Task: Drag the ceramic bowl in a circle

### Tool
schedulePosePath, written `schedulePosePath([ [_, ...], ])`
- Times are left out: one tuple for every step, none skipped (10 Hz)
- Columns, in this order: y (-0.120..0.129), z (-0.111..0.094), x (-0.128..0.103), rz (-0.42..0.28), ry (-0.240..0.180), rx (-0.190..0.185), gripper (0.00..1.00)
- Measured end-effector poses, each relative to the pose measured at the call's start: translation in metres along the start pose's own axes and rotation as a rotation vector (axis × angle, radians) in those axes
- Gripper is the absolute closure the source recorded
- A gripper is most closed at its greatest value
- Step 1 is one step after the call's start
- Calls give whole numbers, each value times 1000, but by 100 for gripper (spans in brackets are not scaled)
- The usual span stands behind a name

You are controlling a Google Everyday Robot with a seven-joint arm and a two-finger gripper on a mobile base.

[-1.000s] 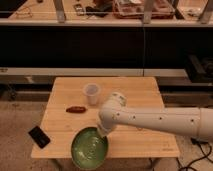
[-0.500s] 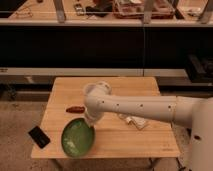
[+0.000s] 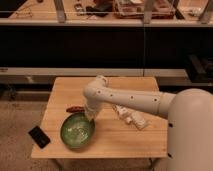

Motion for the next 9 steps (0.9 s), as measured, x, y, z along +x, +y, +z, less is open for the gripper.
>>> schedulePosePath([
  [20,4,-2,23,-21,-27,83],
  [32,6,-6,40,-37,-44,83],
  [49,10,-14,68,-61,-61,83],
  [68,15,-27,107,-88,-79,83],
  [79,18,-36,131,-105,-88,83],
  [88,20,-45,153,-118,-97,83],
  [98,21,-56,176,-130,-105,83],
  [109,21,-74,204,-145,-117,83],
  [114,20,-84,217,-151,-125,83],
])
